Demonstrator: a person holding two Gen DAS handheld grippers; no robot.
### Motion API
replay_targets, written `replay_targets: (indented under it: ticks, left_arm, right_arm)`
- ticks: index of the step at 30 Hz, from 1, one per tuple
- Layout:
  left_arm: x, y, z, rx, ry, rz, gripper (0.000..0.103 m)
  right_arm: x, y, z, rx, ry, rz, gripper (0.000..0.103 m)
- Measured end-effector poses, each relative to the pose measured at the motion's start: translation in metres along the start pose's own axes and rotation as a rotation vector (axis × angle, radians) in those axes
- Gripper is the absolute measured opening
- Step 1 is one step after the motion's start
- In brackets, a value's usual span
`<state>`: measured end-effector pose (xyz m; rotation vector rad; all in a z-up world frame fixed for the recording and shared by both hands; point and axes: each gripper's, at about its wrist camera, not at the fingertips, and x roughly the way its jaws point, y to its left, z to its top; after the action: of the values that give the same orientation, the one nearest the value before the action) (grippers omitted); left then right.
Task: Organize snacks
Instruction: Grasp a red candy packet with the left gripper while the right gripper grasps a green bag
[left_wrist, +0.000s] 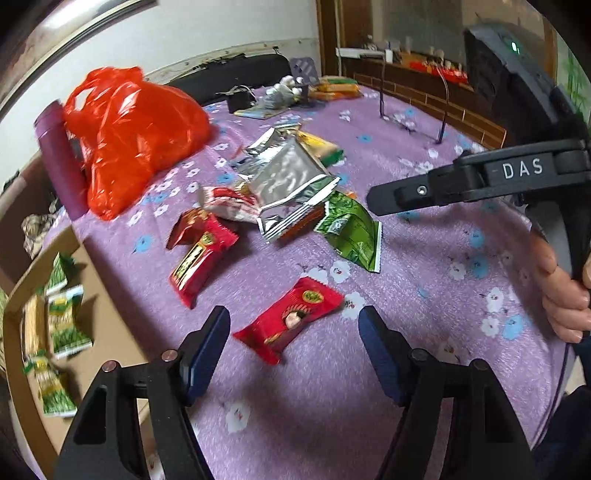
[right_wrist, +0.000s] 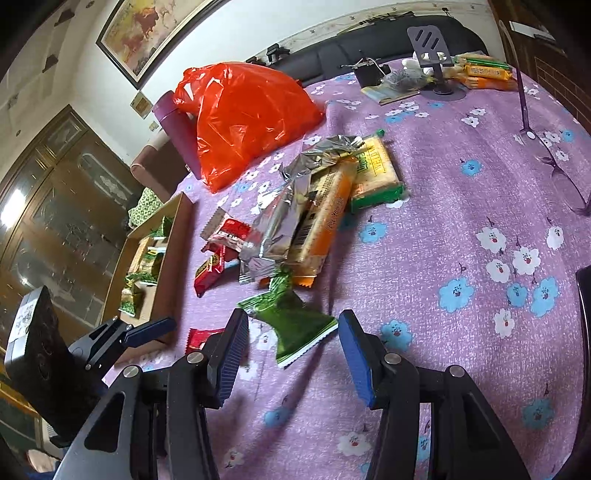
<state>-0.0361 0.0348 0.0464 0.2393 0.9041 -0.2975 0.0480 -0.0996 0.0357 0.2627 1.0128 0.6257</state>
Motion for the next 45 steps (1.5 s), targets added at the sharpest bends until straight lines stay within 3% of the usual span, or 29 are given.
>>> replay_targets:
  ticks: [6,10,20,21,22,24,31,35,40,45]
  left_arm:
    - [0.023,-0.004,0.006,-0.020,0.064,0.036,0.040]
    - [0.023,-0.002,0.003,-0.066,0.062,-0.008,0.019]
    - [0.018,-0.001,0.001,-0.100,0.058,-0.045,0.018]
    - [0.018,-0.001,0.001,-0.101,0.058,-0.047,0.018]
    - [0.018,-0.001,0.001,-0.104,0.058,-0.049,0.018]
    - [0.018,0.000,0.001,-0.108,0.059,-0.053,0.019]
    - [0.022,0.001,0.006,-0.126,0.059,-0.048,0.024]
    - [0.022,0.000,0.006,-0.135,0.049,-0.037,0.017]
    - [0.009,0.004,0.005,-0.192,-0.027,-0.071,0.017]
    - [0.001,0.006,0.006,-0.226,-0.088,-0.013,0.017]
  right_arm:
    - [0.003,-0.003,0.002,-0.032,-0.014,-0.035,0.055]
    - [0.007,-0.002,0.003,-0.047,-0.010,-0.032,0.060]
    - [0.037,0.017,0.002,-0.164,0.022,-0.074,0.064]
    - [0.039,0.018,0.001,-0.175,0.029,-0.077,0.060]
    - [0.040,0.020,-0.001,-0.184,0.031,-0.080,0.048]
    - [0.041,0.022,-0.003,-0.201,0.042,-0.072,0.040]
    - [0.022,0.023,-0.006,-0.196,-0.019,-0.022,0.038]
    - [0.008,0.017,-0.004,-0.156,-0.061,0.038,0.038]
    - [-0.004,0.017,-0.004,-0.142,-0.109,0.065,0.038]
    - [-0.014,0.019,-0.003,-0.136,-0.167,0.055,0.038]
